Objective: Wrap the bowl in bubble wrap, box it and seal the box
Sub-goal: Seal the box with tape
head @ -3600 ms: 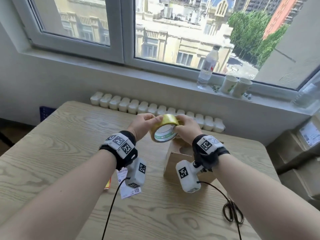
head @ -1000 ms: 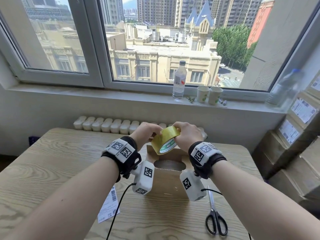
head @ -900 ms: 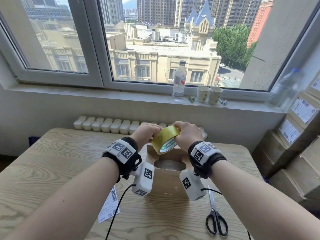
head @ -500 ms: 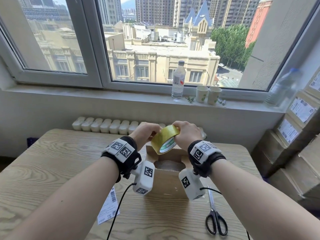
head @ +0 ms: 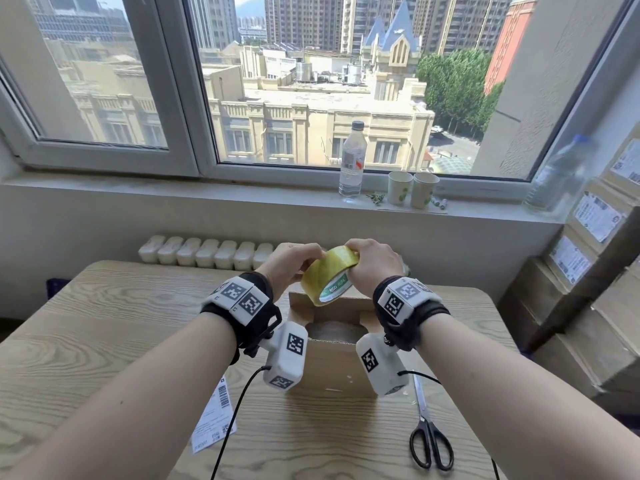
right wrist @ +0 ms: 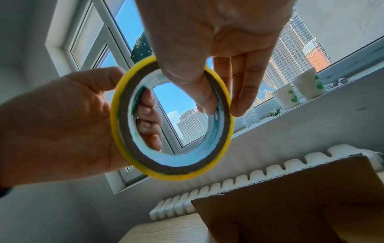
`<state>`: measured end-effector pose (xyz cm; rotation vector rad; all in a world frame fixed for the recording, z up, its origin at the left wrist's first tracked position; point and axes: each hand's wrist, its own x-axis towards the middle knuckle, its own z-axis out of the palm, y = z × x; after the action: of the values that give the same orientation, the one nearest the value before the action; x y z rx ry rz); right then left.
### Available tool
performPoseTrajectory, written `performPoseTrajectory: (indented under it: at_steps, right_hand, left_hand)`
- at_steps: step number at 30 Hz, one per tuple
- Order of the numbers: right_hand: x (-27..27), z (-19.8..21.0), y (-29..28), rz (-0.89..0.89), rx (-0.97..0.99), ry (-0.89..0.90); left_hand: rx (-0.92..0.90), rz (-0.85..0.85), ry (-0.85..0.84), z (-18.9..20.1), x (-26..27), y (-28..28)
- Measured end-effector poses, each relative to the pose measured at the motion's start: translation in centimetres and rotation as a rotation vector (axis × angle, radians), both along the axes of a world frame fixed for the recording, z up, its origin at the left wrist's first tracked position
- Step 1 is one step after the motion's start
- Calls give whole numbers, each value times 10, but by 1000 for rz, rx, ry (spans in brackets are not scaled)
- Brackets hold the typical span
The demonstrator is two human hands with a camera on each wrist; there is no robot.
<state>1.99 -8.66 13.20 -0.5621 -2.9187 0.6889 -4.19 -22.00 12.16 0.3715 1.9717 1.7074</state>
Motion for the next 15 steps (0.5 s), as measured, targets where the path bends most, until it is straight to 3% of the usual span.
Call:
performPoseTrajectory:
  at_steps: [6,15]
  right_hand:
    - [2,2,-3,-4,27,-4]
    - [-9,-12,12,-82,-88,10]
  left_hand:
    - [-21,16,28,4,1,2]
    - [-52,-203,40,0,-7,-13]
